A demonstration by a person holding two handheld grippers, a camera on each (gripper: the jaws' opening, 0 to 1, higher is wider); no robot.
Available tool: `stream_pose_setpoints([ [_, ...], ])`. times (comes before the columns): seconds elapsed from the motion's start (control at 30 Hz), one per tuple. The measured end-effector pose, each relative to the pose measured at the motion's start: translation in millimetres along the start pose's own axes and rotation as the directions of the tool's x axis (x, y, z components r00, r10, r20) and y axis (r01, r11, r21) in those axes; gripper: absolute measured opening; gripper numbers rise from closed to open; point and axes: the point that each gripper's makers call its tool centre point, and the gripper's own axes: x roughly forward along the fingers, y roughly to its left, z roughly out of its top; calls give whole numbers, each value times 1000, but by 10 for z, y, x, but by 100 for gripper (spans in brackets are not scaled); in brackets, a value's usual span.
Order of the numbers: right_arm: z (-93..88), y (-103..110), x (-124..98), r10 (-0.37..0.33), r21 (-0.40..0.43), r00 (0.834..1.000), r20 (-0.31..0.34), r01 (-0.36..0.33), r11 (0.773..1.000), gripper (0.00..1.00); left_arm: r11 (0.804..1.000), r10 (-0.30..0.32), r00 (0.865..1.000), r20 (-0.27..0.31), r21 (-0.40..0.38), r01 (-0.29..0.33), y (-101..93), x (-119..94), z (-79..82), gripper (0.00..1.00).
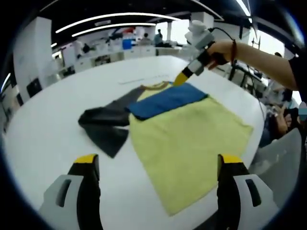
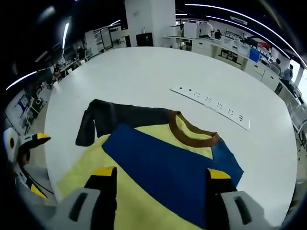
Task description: Fold the garment on the visible template until the final outline fits inside the template.
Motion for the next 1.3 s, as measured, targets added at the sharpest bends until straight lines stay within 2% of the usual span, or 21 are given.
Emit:
stream_pose_setpoints([
  [0.2, -210, -235, -112, -20, 16, 1000, -2, 20, 1000, 83, 1000, -3, 1000, 1, -3, 3, -6, -6, -21, 99],
  [0.37, -394, -450, -197, -20, 84, 1000, 7, 20, 996, 83, 1000, -1, 1000, 6, -3, 1, -3, -13, -14, 99],
  [0.57, -584, -688, -256, -56, 72, 998, -15, 57, 996, 83, 1000, -6, 1000, 17, -19, 6, -5, -15, 6, 99],
  [0.97, -854, -850, -255, -65, 98, 997, -40, 69, 993, 82, 1000, 6, 1000, 5, -10, -6, 10, -27, 5, 99],
  [1.1, -889, -901, -245, -76, 128, 997, -21, 78, 989, 73, 1000, 7, 1000, 3, -7, -7, -4, -25, 5, 99],
  [1.23, -923, -954, -231, -95, 123, 995, -6, 95, 988, 68, 1000, 11, 1000, 0, -3, -11, 1, -28, -5, 99],
  [1.3, -942, -970, -227, -102, 122, 995, -1, 102, 987, 62, 1000, 12, 1000, 0, -9, -12, 2, -31, -11, 99],
])
